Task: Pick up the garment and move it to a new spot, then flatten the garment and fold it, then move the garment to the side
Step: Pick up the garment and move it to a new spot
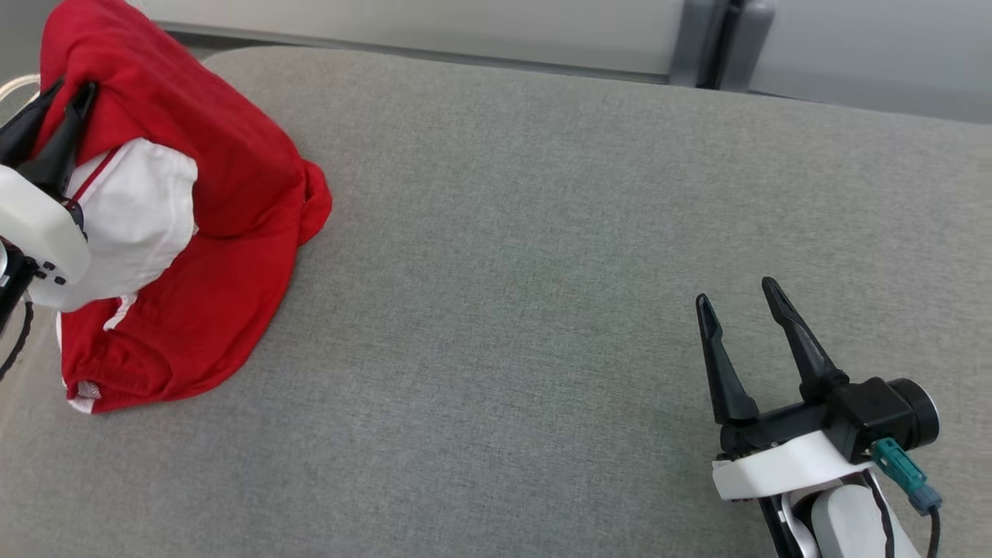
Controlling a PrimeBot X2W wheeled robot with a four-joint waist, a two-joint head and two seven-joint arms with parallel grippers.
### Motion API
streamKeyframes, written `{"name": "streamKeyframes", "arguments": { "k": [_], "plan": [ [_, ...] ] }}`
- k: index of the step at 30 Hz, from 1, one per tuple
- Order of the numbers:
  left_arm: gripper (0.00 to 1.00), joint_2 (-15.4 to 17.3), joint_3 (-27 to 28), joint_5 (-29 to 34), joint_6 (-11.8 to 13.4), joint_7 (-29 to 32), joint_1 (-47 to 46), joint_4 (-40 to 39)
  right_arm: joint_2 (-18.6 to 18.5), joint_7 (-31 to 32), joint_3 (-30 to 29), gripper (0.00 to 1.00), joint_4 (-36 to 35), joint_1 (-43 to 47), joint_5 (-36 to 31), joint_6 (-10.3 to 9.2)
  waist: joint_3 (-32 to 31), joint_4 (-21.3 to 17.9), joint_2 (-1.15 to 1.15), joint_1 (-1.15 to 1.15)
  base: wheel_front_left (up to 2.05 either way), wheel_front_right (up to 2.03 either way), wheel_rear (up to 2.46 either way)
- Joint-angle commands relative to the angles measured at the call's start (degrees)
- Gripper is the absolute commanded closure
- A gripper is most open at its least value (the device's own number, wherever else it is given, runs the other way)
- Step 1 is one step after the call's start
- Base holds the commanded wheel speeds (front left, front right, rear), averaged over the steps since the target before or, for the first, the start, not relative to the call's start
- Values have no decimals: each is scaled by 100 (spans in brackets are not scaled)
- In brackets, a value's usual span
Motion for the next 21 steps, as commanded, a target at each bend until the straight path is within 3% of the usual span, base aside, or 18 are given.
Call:
{"name": "streamKeyframes", "arguments": {
  "k": [1,7,13,21],
  "plan": [
    [100,86,40,157,53,-25,-114,-237,-7,-6,-16,0,-43,17,56,-3,-286,-277,0,0,0,0,0],
    [100,422,-81,413,187,156,-176,-1262,16,-6,46,0,-148,94,414,-2,-638,-942,0,0,0,0,0],
    [100,716,-150,607,500,506,-263,-2459,18,-6,69,0,-244,-5,674,-1,-706,-1845,0,0,0,0,0],
    [100,631,-259,806,730,1006,-553,-3543,19,-6,22,0,-316,26,891,-2,-543,-2926,0,0,0,0,0]
  ]
}}
